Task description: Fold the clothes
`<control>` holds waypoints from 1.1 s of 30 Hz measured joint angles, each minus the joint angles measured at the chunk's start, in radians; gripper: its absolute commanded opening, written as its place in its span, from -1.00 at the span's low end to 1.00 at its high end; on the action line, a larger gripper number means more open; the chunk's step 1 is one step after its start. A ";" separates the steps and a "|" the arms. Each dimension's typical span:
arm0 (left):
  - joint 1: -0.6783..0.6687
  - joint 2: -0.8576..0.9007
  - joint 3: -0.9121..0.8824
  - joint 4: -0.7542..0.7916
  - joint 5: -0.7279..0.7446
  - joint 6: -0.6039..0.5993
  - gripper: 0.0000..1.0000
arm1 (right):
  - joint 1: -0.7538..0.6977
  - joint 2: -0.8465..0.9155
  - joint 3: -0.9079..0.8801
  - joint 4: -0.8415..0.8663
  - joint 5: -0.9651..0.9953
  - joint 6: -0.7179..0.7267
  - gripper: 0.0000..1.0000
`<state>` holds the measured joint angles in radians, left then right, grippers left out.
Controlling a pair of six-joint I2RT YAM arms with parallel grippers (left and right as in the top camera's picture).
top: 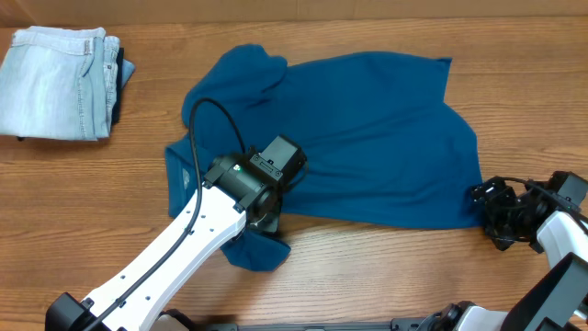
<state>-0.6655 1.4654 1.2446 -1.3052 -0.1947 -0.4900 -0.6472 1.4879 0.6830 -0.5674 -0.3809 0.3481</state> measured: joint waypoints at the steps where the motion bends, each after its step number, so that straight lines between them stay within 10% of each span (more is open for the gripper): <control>1: 0.000 0.000 0.000 0.000 0.000 0.000 -0.71 | 0.000 0.000 0.000 0.000 0.003 0.003 0.83; 10: 0.000 0.000 0.000 0.003 0.000 0.000 -0.71 | -0.001 0.023 -0.008 -0.056 0.041 0.023 -0.74; 33: 0.000 0.000 0.039 -0.032 -0.022 0.006 -0.70 | -0.001 0.024 0.341 -0.439 0.046 -0.062 -0.92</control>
<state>-0.6655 1.4654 1.2831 -1.3369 -0.2169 -0.4835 -0.6479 1.5124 1.0237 -1.0069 -0.3351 0.2859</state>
